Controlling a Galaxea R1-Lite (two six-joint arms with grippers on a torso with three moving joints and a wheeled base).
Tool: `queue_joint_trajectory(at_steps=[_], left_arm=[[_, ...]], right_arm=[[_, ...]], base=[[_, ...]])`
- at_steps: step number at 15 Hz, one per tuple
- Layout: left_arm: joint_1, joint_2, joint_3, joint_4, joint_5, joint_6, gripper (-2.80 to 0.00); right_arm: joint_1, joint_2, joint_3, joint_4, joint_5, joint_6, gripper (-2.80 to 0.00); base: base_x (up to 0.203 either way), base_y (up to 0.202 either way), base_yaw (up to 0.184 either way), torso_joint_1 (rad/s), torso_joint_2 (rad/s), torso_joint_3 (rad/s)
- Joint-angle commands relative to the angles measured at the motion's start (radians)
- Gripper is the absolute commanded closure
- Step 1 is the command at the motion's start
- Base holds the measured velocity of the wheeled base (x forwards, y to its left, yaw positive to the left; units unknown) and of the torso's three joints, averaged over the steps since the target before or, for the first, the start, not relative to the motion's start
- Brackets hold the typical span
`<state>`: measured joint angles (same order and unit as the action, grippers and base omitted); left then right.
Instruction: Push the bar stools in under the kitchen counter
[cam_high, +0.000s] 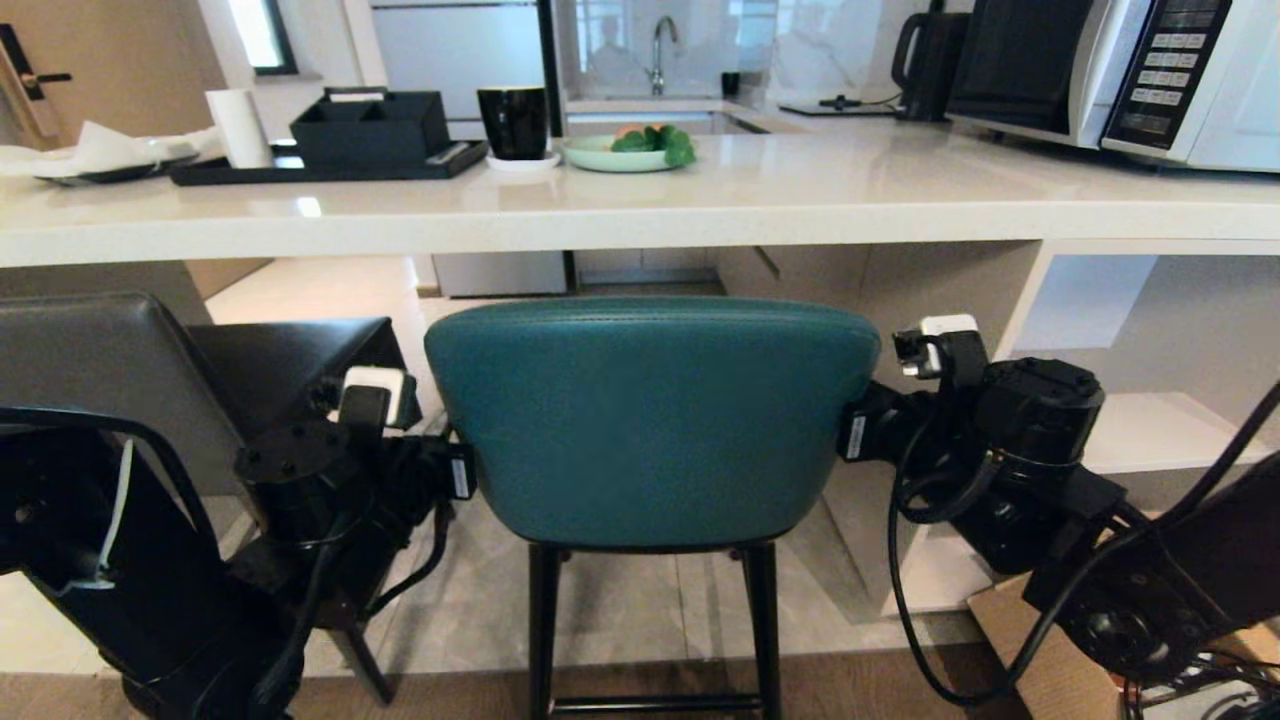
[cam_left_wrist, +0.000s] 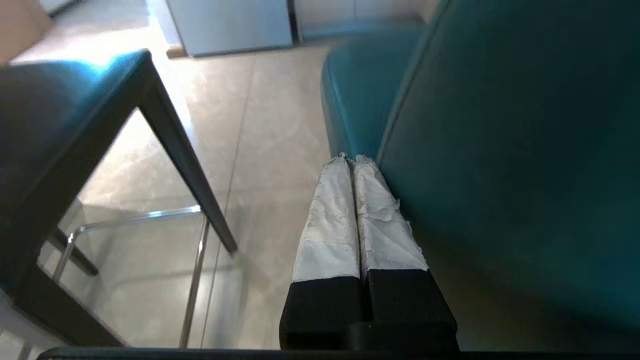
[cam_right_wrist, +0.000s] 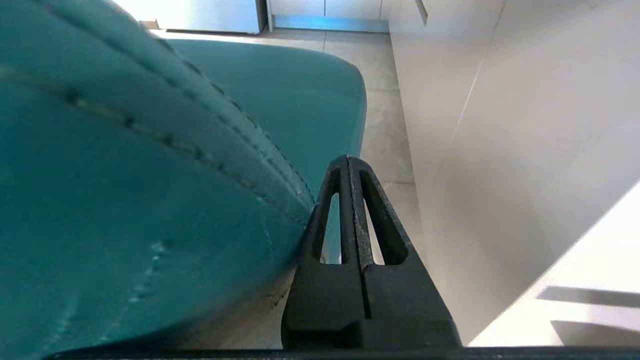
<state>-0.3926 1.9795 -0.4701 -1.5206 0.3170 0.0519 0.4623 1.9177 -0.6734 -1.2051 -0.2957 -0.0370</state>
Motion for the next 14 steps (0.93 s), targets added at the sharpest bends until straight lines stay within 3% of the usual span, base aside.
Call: queue_joint_trajectory(at_steps=[1, 6, 14], left_arm=[[-0.002, 0.027, -0.054, -0.009, 0.001, 0.0, 0.0], [-0.002, 0.065, -0.231, 0.055, -0.001, -0.003, 0.0], [0.014, 0.131, -0.309, 0.086, 0.001, -0.003, 0.0]], right_arm=[[-0.002, 0.062, -0.042, -0.002, -0.001, -0.001, 0.0], [-0.017, 0.124, -0.138, 0.021, -0.001, -0.003, 0.0], [-0.057, 0.167, -0.246, 0.067, 0.0, -0.003, 0.0]], base=[[0.0, 0.0, 0.0, 0.0, 0.0, 0.0], [0.0, 0.0, 0.0, 0.0, 0.0, 0.0], [0.0, 0.0, 0.0, 0.0, 0.0, 0.0]])
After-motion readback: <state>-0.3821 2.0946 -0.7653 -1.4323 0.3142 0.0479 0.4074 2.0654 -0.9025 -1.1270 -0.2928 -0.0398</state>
